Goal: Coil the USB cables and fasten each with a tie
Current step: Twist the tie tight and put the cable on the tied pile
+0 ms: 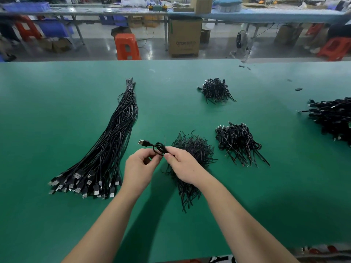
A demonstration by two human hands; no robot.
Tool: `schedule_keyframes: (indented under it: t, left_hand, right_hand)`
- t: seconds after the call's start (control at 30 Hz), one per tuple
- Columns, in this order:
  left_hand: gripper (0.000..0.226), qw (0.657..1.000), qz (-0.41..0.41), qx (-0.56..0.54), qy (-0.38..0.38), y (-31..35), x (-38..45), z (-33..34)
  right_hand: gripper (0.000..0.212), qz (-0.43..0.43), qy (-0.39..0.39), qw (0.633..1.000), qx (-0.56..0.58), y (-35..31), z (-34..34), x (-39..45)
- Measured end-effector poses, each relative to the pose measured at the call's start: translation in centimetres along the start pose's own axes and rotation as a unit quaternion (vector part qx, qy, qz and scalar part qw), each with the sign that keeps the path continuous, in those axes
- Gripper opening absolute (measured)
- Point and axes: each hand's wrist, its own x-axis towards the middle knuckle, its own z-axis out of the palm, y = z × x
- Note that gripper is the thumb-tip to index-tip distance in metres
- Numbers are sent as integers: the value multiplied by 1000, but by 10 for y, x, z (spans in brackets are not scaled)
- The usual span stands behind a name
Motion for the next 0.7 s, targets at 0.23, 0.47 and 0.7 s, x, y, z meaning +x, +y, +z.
schedule_keyframes:
  t: [0.23,0.47,0.7]
  left_hand:
    - [27,1000,0,-11,24,-3,0,2]
    - [18,997,29,54,49,0,-8,7]
    - [5,852,378,346,109,-2,-14,-4]
  right_hand:
    - [27,29,-6,991,127,3,13,0]
    - [23,48,40,991,122,3,16,4]
    - [32,93,17,984,153,5,8,6]
